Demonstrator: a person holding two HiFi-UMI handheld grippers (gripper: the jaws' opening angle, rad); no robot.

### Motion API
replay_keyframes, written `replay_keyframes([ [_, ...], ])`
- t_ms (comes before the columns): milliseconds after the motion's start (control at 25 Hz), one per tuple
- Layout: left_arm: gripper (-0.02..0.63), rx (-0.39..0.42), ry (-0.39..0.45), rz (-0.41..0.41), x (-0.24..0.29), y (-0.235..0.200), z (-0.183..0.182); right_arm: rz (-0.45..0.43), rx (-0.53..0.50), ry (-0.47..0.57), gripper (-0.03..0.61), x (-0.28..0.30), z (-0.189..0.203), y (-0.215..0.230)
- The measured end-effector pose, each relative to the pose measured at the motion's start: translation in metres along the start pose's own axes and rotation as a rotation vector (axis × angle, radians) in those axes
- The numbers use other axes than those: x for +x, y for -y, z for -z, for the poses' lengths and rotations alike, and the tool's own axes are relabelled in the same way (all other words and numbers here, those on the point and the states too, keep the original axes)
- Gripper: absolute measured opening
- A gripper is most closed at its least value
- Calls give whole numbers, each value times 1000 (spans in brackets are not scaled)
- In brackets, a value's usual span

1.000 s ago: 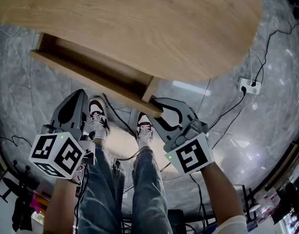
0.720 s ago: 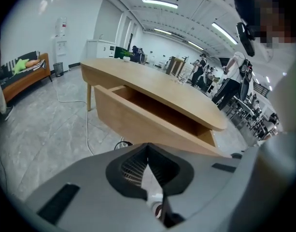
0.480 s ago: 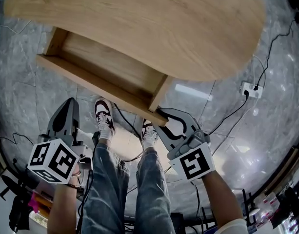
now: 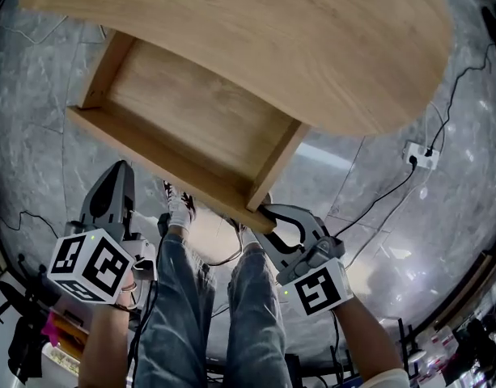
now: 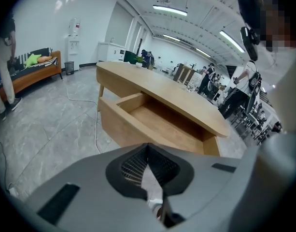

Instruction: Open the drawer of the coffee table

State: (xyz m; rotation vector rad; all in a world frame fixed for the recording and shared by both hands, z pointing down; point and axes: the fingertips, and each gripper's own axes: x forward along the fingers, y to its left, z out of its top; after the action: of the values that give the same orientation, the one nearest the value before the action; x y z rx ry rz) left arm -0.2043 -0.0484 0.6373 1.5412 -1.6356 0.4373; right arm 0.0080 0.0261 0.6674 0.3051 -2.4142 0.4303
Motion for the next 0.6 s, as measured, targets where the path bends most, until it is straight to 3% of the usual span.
replay_keyframes([
  [160, -8, -16, -14, -36, -5, -17, 7, -11, 29, 12, 87, 5, 4, -20],
  [600, -7, -23, -9, -47, -11, -32, 9, 9, -14, -62, 91, 22, 31, -10],
])
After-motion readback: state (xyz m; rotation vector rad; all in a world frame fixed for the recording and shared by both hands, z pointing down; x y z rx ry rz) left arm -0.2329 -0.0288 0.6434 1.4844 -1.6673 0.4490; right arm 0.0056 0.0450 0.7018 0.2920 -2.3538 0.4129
